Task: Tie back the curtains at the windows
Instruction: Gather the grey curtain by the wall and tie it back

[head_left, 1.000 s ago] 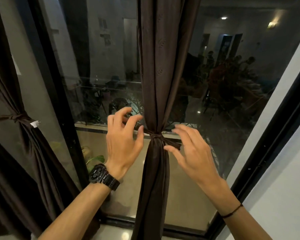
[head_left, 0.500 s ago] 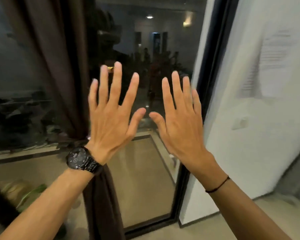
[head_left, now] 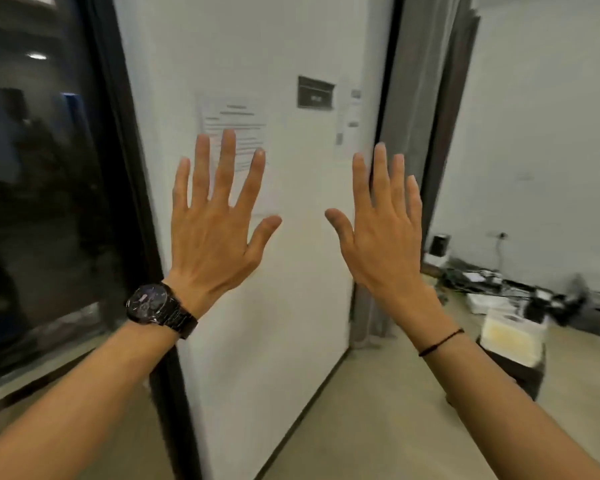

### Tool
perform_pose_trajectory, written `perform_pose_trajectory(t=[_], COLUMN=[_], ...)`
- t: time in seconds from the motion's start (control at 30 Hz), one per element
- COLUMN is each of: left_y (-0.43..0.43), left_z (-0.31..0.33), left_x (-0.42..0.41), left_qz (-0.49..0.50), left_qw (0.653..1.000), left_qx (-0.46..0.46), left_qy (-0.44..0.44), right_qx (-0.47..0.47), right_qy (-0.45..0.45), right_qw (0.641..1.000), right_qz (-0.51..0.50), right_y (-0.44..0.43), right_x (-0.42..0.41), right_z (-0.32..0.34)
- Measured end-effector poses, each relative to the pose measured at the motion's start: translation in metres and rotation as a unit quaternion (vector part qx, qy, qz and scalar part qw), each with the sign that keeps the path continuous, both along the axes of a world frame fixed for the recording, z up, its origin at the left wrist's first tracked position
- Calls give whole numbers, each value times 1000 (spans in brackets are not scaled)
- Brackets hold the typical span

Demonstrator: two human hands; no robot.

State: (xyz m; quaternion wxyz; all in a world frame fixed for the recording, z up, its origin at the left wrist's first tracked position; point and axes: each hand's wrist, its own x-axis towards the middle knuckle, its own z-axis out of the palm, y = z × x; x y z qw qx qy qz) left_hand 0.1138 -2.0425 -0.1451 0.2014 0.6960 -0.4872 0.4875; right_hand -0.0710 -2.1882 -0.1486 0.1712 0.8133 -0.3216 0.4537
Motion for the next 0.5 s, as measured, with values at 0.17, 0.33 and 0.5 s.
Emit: perform_pose_trajectory(t=[0.17,0.33,0.5], left_y=[-131,-250,-364], left_z=[2,7,13], left_x=[-45,-75,-86], left_qz=[-56,-97,-141], left_qw=[998,995,990], left_qx=[14,19,12], left_qy=[19,28,18], right_qx=[-4,-10,-24], right_qy=[10,12,8], right_qw=[996,990,986], right_qz=[-89,-140,-166], right_y=[-103,-198,-289], right_x=[-78,-120,-126], right_z=[3,4,1])
